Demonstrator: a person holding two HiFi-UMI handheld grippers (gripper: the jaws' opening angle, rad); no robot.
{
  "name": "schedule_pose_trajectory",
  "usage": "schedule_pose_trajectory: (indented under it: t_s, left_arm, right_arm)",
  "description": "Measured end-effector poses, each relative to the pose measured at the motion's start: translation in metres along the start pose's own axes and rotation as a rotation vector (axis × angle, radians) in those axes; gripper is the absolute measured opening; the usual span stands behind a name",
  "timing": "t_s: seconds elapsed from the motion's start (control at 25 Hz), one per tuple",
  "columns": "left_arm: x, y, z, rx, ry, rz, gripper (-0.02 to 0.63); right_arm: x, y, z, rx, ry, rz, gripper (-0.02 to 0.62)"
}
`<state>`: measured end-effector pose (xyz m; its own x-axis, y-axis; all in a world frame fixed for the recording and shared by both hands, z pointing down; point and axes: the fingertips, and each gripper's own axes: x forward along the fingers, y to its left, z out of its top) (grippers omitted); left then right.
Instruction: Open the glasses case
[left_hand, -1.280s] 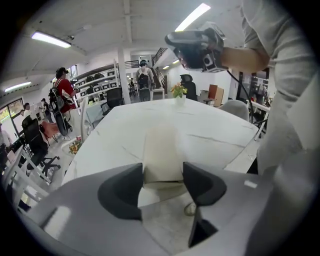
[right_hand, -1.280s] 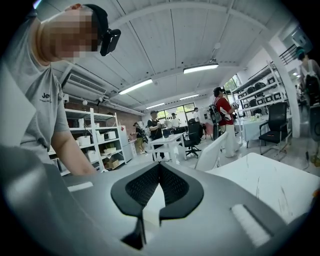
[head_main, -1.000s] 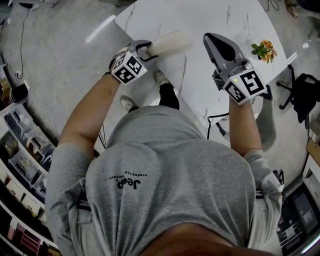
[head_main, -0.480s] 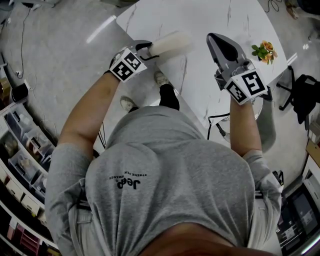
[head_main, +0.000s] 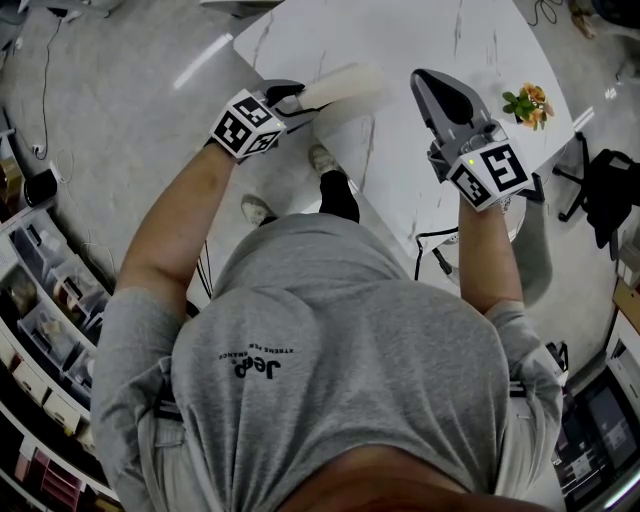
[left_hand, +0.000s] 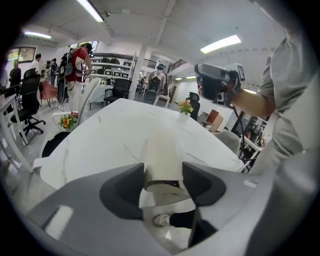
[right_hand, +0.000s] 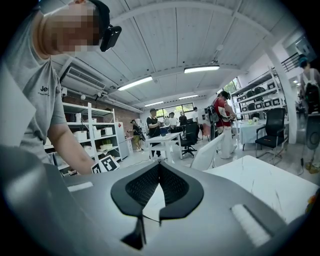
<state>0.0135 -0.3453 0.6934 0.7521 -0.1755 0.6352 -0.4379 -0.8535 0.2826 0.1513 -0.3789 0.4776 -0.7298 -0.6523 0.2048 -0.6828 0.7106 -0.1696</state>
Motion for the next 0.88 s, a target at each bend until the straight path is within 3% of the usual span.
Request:
schedule_pose_trajectory:
  t_s: [0.2, 0.4, 0.6, 0.88]
  left_arm:
    - [-0.003, 0.005, -0.001, -0.137, -0.034, -0.041, 0.288]
    - [-0.009, 0.014, -0.002, -0.232, -0.071, -0.030, 0.262]
    - [-0.015, 0.028, 0.004, -0.233, -0.093, 0.038, 0.205]
    - [-0.027, 0.046, 0.002, -0.195, -0.096, 0.133, 0.175]
  right_arm:
    - [0.002, 0.001, -0.001, -0.003, 0.006, 0.001, 0.002]
    - [0.005, 0.003, 0.000, -0.001, 0.006, 0.005, 0.002]
    - [0.008, 0.006, 0.000, 0.001, 0.006, 0.012, 0.002]
    - [0.010, 0.006, 0.001, -0.005, 0.008, 0.012, 0.002]
